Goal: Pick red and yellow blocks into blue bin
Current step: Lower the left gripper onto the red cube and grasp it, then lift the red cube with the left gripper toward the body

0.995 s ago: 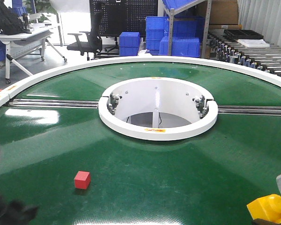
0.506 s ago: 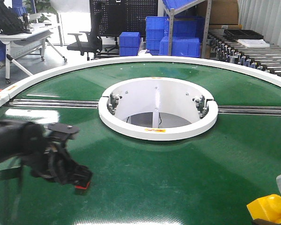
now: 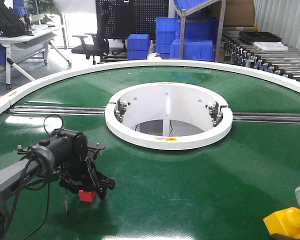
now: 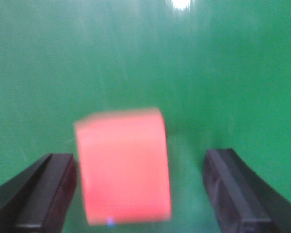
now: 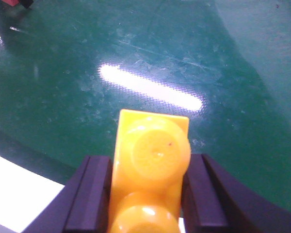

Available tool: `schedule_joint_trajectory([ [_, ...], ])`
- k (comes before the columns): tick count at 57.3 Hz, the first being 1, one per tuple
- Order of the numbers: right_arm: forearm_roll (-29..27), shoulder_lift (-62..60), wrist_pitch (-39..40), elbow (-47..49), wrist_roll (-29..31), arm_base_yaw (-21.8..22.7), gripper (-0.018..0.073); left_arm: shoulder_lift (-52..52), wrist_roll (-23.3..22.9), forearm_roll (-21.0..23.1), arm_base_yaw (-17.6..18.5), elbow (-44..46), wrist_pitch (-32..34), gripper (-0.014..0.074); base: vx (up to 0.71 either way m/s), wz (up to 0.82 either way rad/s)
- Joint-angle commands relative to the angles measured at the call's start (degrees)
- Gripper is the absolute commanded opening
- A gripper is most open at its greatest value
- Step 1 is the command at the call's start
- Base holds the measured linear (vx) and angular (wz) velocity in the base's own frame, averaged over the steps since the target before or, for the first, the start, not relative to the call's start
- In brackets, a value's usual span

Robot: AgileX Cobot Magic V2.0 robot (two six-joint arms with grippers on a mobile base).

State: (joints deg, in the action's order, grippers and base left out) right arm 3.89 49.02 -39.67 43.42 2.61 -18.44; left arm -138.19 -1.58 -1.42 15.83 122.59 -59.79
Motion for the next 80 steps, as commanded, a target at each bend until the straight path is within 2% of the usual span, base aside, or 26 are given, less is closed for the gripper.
schedule_joint_trajectory([
  [1, 0.4, -0.7, 3.5, 1.7, 0.5, 0.0, 0.0231, 3.8, -0.5, -0.3, -0.2, 2.1, 2.8, 0.0573, 0.00, 0.00],
  [13, 0.4, -0.7, 3.5, 1.7, 0.5, 0.0, 0.0231, 3.9, -0.3, -0.3, -0.2, 2.1, 2.2, 0.0519, 0.00, 0.00],
  [26, 0.4, -0.7, 3.5, 1.7, 0.5, 0.0, 0.0231, 4.1, -0.3, -0.3, -0.2, 2.1, 0.9, 0.0380, 0.00, 0.00],
  [40, 0.4, -0.7, 3.5, 1.7, 0.5, 0.0, 0.0231, 6.4, 0.1, -0.2, -0.2, 2.1, -1.1, 0.0272, 0.00, 0.00],
  [47, 0.4, -0.7, 3.5, 1.7, 0.5, 0.0, 0.0231, 10.7, 1.2, 2.4, -0.1, 2.0, -1.4, 0.0235, 0.00, 0.00],
  [53, 0.4, -0.7, 3.5, 1.7, 0.5, 0.0, 0.0231, 15.7, 2.3, 6.7, 0.2, 0.2, -1.0, 0.0229, 0.00, 0.00],
  [60, 0.4, -0.7, 3.3, 1.7, 0.5, 0.0, 0.0231, 23.5, 5.4, 10.4, 1.3, -6.3, 2.5, 0.0230, 0.00, 0.00],
  [64, 0.4, -0.7, 2.9, 1.7, 0.5, 0.0, 0.0231, 29.0, 6.6, 11.5, 2.1, -12.4, 6.7, 0.0232, 0.00, 0.00],
  [80, 0.4, -0.7, 2.6, 1.7, 0.5, 0.0, 0.0231, 52.2, 8.0, 11.7, 4.0, -40.0, 22.7, 0.0234, 0.00, 0.00],
])
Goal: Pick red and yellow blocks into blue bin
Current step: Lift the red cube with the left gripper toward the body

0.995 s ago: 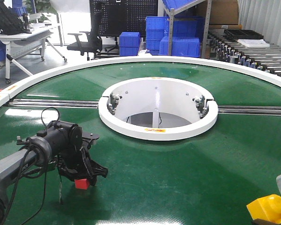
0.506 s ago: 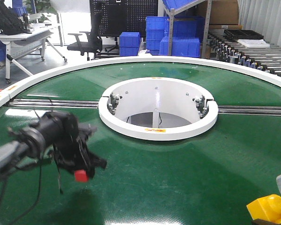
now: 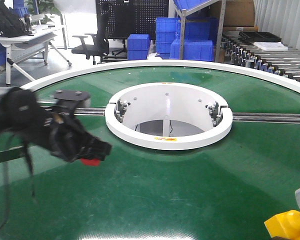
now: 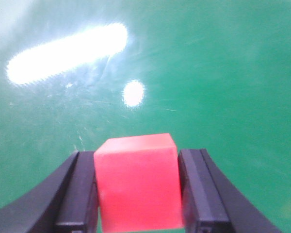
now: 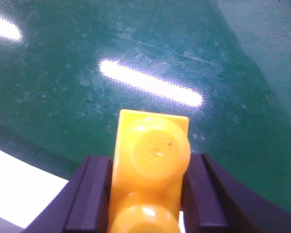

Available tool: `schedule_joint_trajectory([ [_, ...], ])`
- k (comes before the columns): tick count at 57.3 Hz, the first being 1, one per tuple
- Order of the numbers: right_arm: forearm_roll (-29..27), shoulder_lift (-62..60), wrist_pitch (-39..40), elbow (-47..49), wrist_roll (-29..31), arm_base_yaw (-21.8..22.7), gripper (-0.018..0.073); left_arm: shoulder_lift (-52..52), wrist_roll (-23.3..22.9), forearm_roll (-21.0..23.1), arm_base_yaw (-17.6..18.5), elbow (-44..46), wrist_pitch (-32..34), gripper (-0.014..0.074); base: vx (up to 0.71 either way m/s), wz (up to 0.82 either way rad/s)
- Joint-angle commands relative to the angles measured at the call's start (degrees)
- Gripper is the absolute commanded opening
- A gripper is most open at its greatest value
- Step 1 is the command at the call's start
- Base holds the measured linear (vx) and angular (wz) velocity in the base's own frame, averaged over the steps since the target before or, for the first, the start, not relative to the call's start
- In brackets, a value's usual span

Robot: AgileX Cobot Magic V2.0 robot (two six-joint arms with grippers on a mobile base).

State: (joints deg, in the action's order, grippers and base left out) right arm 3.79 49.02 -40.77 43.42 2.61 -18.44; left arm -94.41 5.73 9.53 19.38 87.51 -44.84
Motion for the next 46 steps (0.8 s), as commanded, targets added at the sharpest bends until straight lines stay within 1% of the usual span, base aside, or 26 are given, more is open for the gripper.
schedule_joint_trajectory([
  [1, 0.5, -0.7, 3.7, 1.7, 0.5, 0.0, 0.0231, 10.1, 0.9, 0.7, 0.5, -6.8, 8.4, 0.0234, 0.00, 0.00],
  [12, 0.5, -0.7, 3.7, 1.7, 0.5, 0.0, 0.0231, 23.6, 1.8, 0.7, 0.5, -21.4, 12.5, 0.0234, 0.00, 0.00],
  [24, 0.5, -0.7, 3.7, 1.7, 0.5, 0.0, 0.0231, 38.0, 1.8, 0.8, 0.5, -34.2, 13.0, 0.0234, 0.00, 0.00],
  [35, 0.5, -0.7, 3.7, 1.7, 0.5, 0.0, 0.0231, 48.7, 1.8, 0.8, 0.5, -43.0, 13.3, 0.0234, 0.00, 0.00],
  [46, 0.5, -0.7, 3.7, 1.7, 0.5, 0.0, 0.0231, 54.2, 1.8, 0.7, 0.5, -46.5, 13.3, 0.0234, 0.00, 0.00],
])
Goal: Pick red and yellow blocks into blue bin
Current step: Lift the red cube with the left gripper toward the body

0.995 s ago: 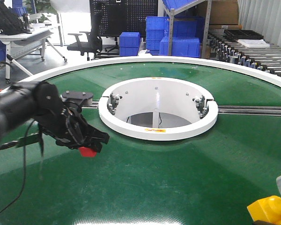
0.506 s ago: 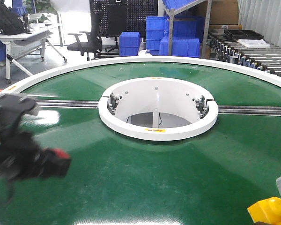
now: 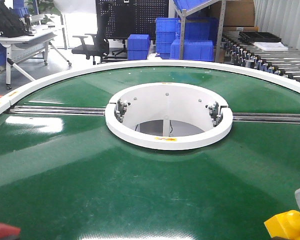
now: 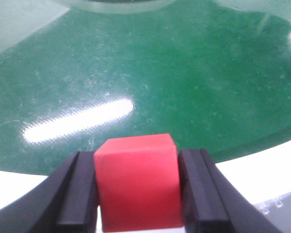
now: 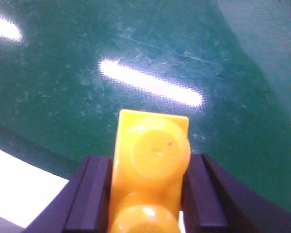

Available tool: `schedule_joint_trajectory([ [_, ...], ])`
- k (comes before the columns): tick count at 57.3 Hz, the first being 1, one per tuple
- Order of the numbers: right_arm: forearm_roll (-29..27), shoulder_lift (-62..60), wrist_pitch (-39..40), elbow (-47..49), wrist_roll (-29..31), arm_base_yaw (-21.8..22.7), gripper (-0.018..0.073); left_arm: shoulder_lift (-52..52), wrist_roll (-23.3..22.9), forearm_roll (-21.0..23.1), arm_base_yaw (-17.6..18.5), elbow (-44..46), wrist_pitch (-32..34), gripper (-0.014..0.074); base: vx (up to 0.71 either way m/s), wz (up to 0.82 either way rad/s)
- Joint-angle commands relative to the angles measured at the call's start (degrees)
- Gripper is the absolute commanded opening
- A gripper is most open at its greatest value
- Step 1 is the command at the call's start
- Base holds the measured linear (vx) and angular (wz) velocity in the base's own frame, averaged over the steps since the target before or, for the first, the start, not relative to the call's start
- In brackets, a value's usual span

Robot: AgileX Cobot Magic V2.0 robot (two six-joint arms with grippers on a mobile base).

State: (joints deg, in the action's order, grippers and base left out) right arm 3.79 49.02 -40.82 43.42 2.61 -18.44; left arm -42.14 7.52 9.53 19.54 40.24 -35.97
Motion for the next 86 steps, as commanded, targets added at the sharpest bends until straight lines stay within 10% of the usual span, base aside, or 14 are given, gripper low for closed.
schedule_joint_trajectory([
  [1, 0.5, -0.7, 3.8, 1.7, 0.5, 0.0, 0.0231, 2.2, 0.0, 0.7, 0.3, 0.8, 4.1, 0.0234, 0.00, 0.00],
  [86, 0.5, -0.7, 3.8, 1.7, 0.5, 0.0, 0.0231, 2.7, 0.0, 0.7, 0.3, 0.8, 1.6, 0.0234, 0.00, 0.00],
])
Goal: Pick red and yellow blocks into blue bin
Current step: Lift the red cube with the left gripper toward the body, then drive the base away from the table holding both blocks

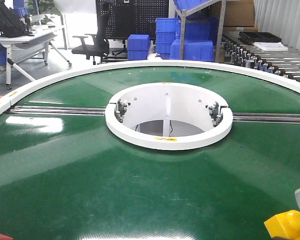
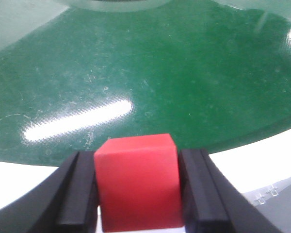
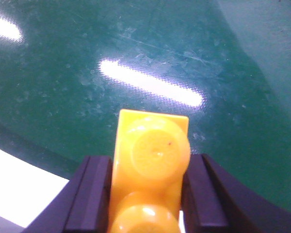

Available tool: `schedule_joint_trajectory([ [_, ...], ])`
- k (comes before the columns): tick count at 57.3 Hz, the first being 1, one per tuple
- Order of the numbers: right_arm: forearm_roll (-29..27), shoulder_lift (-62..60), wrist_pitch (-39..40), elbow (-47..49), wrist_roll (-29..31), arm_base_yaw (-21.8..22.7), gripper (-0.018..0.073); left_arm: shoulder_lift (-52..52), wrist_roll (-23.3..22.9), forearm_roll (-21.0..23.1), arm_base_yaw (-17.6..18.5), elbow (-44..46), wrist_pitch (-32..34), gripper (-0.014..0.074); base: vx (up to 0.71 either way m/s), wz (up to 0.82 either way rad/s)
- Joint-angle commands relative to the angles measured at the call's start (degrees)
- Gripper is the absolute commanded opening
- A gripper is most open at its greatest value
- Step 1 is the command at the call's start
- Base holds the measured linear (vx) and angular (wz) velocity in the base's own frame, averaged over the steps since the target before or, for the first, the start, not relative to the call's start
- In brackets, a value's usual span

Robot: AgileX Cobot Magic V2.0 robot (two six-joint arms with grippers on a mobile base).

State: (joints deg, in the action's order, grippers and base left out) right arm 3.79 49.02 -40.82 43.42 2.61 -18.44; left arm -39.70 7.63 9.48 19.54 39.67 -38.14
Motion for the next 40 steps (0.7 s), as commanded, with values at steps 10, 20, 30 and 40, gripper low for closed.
schedule_joint_trajectory([
  [10, 0.5, -0.7, 3.8, 1.7, 0.5, 0.0, 0.0231, 0.2, -0.1, 0.7, 0.3, 1.4, 3.7, 0.0234, -0.01, 0.04],
  [20, 0.5, -0.7, 3.8, 1.7, 0.5, 0.0, 0.0231, 0.2, -0.1, 0.7, 0.3, 1.4, 3.7, 0.0234, -0.04, 0.15],
  [30, 0.5, -0.7, 3.8, 1.7, 0.5, 0.0, 0.0231, 0.2, -0.1, 0.7, 0.3, 1.4, 3.8, 0.0234, -0.07, 0.31],
  [40, 0.5, -0.7, 3.7, 1.7, 0.5, 0.0, 0.0231, 0.2, -0.1, 0.7, 0.3, 1.4, 3.8, 0.0234, -0.09, 0.53],
])
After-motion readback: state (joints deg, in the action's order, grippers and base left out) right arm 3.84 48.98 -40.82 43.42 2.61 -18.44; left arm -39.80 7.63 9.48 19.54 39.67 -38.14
